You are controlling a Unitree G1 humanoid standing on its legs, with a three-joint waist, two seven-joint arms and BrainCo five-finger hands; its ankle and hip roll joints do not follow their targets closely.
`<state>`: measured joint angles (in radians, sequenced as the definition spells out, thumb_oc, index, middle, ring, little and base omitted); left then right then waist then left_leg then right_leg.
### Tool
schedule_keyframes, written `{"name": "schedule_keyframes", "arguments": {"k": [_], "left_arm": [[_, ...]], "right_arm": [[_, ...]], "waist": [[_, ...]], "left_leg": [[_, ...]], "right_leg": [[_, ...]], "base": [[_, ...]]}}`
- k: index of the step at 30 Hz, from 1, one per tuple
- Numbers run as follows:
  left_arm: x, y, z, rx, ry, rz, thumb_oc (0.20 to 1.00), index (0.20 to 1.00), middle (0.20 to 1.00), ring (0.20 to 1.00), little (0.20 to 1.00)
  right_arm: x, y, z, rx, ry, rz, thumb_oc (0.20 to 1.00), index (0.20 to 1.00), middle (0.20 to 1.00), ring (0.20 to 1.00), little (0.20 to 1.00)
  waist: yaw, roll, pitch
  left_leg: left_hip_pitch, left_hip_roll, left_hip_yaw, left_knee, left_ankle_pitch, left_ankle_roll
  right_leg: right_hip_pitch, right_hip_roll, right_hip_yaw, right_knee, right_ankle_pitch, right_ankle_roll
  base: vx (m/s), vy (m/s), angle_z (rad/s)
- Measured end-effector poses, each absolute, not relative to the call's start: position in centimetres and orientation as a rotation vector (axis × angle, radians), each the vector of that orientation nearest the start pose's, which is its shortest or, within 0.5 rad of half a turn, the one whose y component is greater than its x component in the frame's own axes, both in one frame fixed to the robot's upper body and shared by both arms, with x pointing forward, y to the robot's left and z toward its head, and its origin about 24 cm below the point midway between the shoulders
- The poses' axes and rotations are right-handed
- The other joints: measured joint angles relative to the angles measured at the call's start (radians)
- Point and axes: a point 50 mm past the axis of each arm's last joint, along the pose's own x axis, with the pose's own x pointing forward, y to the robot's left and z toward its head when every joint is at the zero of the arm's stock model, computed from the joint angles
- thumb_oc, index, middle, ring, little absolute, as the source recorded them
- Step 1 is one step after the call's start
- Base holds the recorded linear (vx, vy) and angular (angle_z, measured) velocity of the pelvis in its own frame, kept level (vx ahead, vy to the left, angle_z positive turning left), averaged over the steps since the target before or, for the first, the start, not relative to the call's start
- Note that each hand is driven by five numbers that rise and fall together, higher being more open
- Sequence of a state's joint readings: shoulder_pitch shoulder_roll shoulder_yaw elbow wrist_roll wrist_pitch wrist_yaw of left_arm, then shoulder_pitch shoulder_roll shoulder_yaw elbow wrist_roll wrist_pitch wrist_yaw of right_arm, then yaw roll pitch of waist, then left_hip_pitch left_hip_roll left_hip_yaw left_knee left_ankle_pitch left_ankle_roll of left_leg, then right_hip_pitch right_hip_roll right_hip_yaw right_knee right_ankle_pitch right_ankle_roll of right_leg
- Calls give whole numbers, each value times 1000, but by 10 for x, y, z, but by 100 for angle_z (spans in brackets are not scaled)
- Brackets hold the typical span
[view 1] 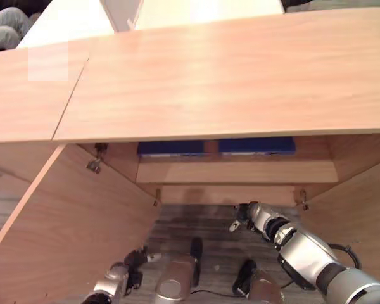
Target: Put the empty folder in the office cabinet
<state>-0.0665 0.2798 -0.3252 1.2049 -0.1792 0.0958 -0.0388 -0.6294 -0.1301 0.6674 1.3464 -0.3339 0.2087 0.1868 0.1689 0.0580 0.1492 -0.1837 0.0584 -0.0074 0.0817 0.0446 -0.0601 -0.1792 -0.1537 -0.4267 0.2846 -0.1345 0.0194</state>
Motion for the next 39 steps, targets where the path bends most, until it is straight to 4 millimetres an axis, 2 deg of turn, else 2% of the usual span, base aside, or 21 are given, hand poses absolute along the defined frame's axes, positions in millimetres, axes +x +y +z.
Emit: {"name": "schedule_keyframes", "arguments": {"k": [3, 4, 7, 10, 13, 14, 15, 18, 19, 20, 22, 24, 28, 31, 32, 33, 35, 36, 37, 38, 39], "left_arm": [[76, 241, -164, 285, 1375, 36, 1000, 1000, 1000, 1000, 1000], [75, 241, -164, 278, 1364, 46, 1000, 1000, 1000, 1000, 1000], [77, 239, -163, 266, 1335, 63, 1000, 1000, 1000, 1000, 1000], [85, 231, -164, 254, 1305, 56, 1000, 1000, 1000, 1000, 1000], [83, 232, -164, 255, 1305, 64, 1000, 1000, 1000, 1000, 1000], [87, 232, -163, 278, 1293, 58, 1000, 1000, 1000, 1000, 1000], [88, 231, -163, 281, 1288, 48, 1000, 1000, 1000, 1000, 1000], [93, 224, -163, 289, 1271, 14, 1000, 1000, 1000, 1000, 1000], [97, 220, -163, 292, 1264, -2, 1000, 1000, 1000, 1000, 1000], [104, 217, -162, 301, 1243, -18, 1000, 1000, 1000, 1000, 1000], [117, 211, -160, 325, 1212, -64, 1000, 1000, 1000, 1000, 1000], [120, 209, -159, 365, 1198, -101, 1000, 1000, 1000, 1000, 1000], [124, 204, -159, 392, 1185, -139, 1000, 1000, 1000, 1000, 1000], [124, 204, -159, 414, 1183, -156, 1000, 1000, 1000, 1000, 1000], [117, 206, -161, 420, 1200, -157, 1000, 1000, 1000, 1000, 1000], [113, 208, -162, 422, 1222, -152, 1000, 1000, 1000, 1000, 1000], [112, 209, -162, 422, 1228, -151, 1000, 1000, 1000, 1000, 1000], [113, 210, -162, 422, 1226, -148, 1000, 1000, 1000, 1000, 1000], [114, 212, -161, 424, 1217, -148, 1000, 1000, 1000, 1000, 1000], [113, 212, -161, 423, 1216, -149, 1000, 1000, 1000, 1000, 1000], [111, 214, -161, 417, 1224, -149, 1000, 1000, 1000, 1000, 1000]], "right_arm": [[247, -147, -108, -1045, 1000, 631, 1000, 1000, 1000, 1000, 1000], [237, -151, -114, -1047, 1024, 629, 1000, 1000, 1000, 1000, 1000], [235, -156, -115, -1048, 1030, 611, 1000, 1000, 1000, 1000, 1000], [211, -168, -129, -973, 1090, 572, 1000, 1000, 1000, 1000, 1000], [198, -173, -136, -959, 1123, 565, 1000, 1000, 1000, 1000, 1000], [190, -179, -139, -911, 1139, 537, 1000, 1000, 1000, 1000, 1000], [187, -183, -140, -901, 1146, 521, 1000, 1000, 1000, 1000, 1000], [175, -206, -142, -906, 1204, 469, 1000, 1000, 1000, 1000, 1000], [171, -213, -143, -889, 1217, 444, 1000, 1000, 1000, 1000, 1000], [161, -222, -145, -866, 1259, 411, 1000, 1000, 1000, 1000, 1000], [148, -234, -147, -862, 1298, 388, 1000, 1000, 1000, 1000, 1000], [132, -244, -150, -840, 1359, 355, 1000, 1000, 1000, 1000, 1000], [122, -243, -154, -745, 1381, 305, 1000, 1000, 1000, 1000, 1000], [113, -251, -154, -652, 1406, 219, 1000, 1000, 1000, 1000, 1000], [124, -250, -151, -603, 1366, 180, 1000, 1000, 1000, 1000, 1000], [129, -249, -150, -571, 1352, 156, 1000, 1000, 1000, 1000, 1000], [128, -252, -149, -528, 1352, 116, 1000, 1000, 1000, 1000, 1000], [125, -253, -150, -521, 1364, 108, 1000, 1000, 1000, 1000, 1000], [122, -255, -150, -503, 1382, 88, 1000, 1000, 1000, 1000, 1000], [123, -258, -149, -499, 1385, 76, 1000, 1000, 1000, 1000, 1000], [122, -267, -146, -486, 1397, 36, 1000, 1000, 1000, 1000, 1000]], "waist": [[-3, -39, -62], [3, -50, -86], [5, -50, -92], [4, -49, -103], [5, -50, -102], [-16, -78, -91], [-11, -85, -92], [-37, -67, -92], [-56, -59, -92], [-75, -60, -93], [-80, -71, -95], [-95, -80, -104], [-133, -59, -110], [-161, -44, -112], [-157, -38, -111], [-159, -44, -106], [-171, -51, -90], [-177, -58, -82], [-168, -57, -76], [-155, -51, -71], [-151, -29, -58]], "left_leg": [[38, 37, 3, -50, 9, -14], [40, 56, 0, -70, 18, -27], [53, 72, 2, -70, 23, -28], [61, 78, 4, -7, 24, -30], [60, 78, -3, 36, 26, -33], [31, 29, -127, 79, -18, -39], [49, -5, -185, 51, -19, -37], [69, -68, -252, 14, -11, -30], [70, -76, -238, 6, -24, -9], [97, -69, -232, -17, -24, -8], [116, -70, -226, -48, -29, 1], [153, -82, -163, -90, -20, 39], [182, -108, -109, -133, -11, 75], [191, -140, -52, -150, -2, 101], [188, -134, -8, -152, 1, 112], [190, -138, 32, -154, -6, 122], [190, -142, 90, -152, -12, 132], [190, -143, 119, -150, -13, 135], [195, -127, 173, -156, -7, 144], [200, -118, 195, -158, -9, 148], [215, -97, 222, -155, -28, 166]], "right_leg": [[46, 55, -4, -84, 13, -9], [62, 85, -12, -128, 24, -23], [84, 108, -12, -151, 28, -31], [115, 118, 6, -171, 21, -29], [127, 121, 48, -180, 30, -41], [128, 110, 87, -198, 53, -63], [123, 106, 116, -207, 64, -53], [137, 128, 168, -260, 107, -44], [150, 142, 177, -279, 122, -40], [146, 143, 193, -281, 125, -37], [150, 138, 206, -303, 141, -23], [147, 121, 266, -311, 163, -8], [134, 91, 312, -309, 175, 11], [102, 72, 367, -295, 212, 54], [67, 70, 404, -272, 216, 71], [53, 66, 410, -276, 216, 70], [37, 41, 399, -278, 230, 87], [25, 24, 348, -272, 221, 82], [13, -9, 240, -238, 215, 74], [1, -30, 168, -220, 214, 76], [16, -74, 72, -203, 221, 93]], "base": [[90, -192, -10], [78, -167, -1], [41, -109, -2], [-32, -60, -17], [-13, 92, -45], [9, 132, -76], [9, 87, -78], [31, 170, -63], [37, 172, -55], [41, 169, -29], [-10, 181, -47], [-51, 237, -82], [-55, 180, -44], [-159, 235, -58], [-69, 86, -101], [-114, 123, -123], [-97, 68, -94], [-7, 12, -84], [-31, 8, -84], [-7, -14, -113], [-35, -32, -91]]}}
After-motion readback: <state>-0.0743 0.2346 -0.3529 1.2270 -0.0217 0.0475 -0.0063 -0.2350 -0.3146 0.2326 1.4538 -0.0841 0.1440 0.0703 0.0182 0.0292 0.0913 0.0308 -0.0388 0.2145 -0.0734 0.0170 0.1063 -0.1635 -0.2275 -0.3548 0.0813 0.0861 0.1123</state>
